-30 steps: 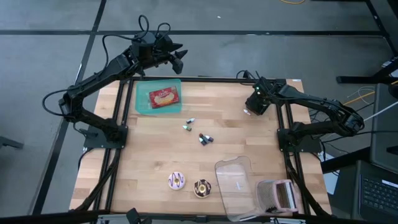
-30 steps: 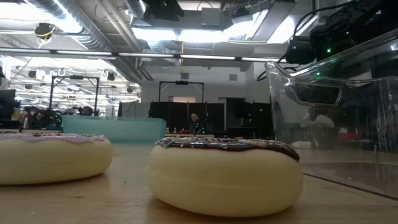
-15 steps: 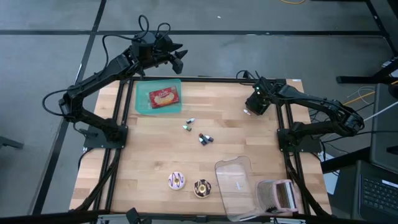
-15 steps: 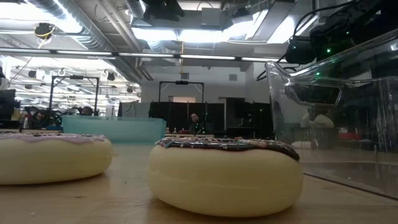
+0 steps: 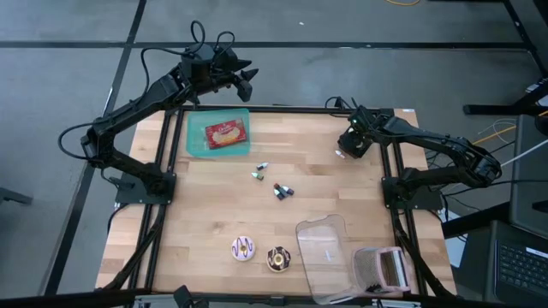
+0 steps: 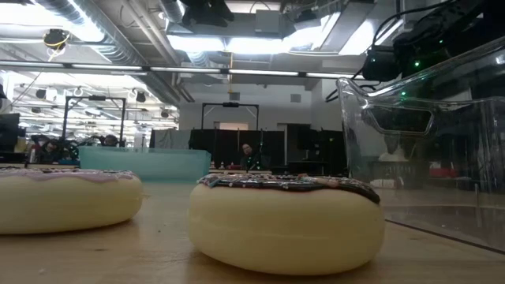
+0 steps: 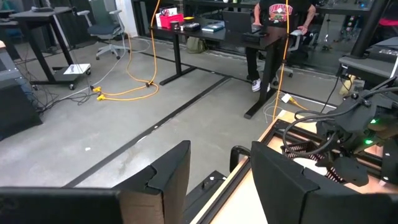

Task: Pick & Place Food Item
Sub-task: Put the white donut into the black bin

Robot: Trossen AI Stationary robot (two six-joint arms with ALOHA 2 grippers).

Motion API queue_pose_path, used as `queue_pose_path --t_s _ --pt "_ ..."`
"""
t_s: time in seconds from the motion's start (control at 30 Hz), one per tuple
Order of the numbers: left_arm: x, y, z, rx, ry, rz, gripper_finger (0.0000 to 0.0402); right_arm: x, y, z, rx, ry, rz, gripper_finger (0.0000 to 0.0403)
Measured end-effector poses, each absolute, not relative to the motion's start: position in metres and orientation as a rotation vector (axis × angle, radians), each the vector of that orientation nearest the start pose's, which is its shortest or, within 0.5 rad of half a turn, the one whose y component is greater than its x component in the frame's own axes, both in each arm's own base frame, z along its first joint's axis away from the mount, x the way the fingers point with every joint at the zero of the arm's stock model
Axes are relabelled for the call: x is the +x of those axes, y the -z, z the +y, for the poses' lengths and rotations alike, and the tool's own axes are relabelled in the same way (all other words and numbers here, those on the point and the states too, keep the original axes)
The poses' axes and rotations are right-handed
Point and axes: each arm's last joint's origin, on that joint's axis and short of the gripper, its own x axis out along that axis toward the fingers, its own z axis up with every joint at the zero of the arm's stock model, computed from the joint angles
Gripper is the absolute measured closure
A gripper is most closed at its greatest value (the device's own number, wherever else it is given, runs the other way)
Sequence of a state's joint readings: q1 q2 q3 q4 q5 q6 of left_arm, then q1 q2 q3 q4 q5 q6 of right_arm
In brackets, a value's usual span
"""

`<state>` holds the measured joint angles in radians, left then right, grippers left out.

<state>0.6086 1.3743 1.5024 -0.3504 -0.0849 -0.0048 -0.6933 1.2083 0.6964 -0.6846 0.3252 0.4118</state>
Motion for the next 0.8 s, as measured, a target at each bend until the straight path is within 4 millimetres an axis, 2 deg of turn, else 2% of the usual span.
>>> queue_pose_path --t_s 0.37,0.63,0.8 --pt "0.243 -0.432 0.173 -0.064 -0.694 0.217 0.0238 0.152 -0.194 -0.137 0.581 1.13 1.021 0.0236" --pt "0.243 -0.432 0.173 -0.064 -0.693 0.218 0.0238 0.157 -0.193 -0.132 0.675 1.022 1.011 0.0236" --pt "0.243 -0.432 0.173 -0.063 -0.694 0.218 0.0238 0.161 -0.2 -0.132 0.682 0.994 0.989 0.0236"
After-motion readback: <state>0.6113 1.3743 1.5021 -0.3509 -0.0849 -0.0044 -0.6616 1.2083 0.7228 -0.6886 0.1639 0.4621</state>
